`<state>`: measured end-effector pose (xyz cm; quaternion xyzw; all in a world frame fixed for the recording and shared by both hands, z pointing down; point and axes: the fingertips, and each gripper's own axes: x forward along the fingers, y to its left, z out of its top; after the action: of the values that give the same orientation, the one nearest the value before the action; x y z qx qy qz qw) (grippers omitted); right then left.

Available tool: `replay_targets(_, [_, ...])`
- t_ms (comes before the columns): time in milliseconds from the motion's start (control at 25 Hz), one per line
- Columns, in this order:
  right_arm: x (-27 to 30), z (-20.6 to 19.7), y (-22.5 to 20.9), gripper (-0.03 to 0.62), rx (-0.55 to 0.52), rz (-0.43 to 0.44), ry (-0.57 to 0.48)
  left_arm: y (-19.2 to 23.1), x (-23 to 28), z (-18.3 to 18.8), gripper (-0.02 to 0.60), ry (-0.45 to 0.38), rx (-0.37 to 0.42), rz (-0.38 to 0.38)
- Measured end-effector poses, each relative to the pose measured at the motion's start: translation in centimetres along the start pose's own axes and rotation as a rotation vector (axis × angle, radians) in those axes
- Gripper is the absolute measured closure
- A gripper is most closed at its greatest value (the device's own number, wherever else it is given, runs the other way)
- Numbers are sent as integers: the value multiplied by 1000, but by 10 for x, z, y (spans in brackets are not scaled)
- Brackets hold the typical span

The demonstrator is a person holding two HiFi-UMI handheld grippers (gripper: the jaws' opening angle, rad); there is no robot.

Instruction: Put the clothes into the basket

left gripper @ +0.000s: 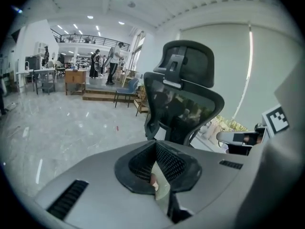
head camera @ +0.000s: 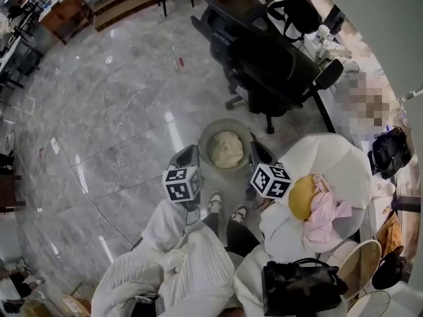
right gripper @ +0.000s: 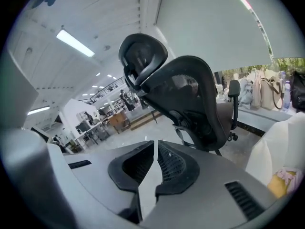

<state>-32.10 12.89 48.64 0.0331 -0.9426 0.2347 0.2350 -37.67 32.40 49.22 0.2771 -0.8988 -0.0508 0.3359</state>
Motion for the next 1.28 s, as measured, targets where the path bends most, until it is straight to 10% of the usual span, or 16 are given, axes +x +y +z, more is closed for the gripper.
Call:
replay_targets(520, [-72, 61, 16, 556, -97, 0, -94, -56, -52, 75, 578, -148, 58, -62])
replay_targets(1280, [-87, 67, -2, 556, -76, -47, -104, -91, -46, 86, 578, -170, 111, -162])
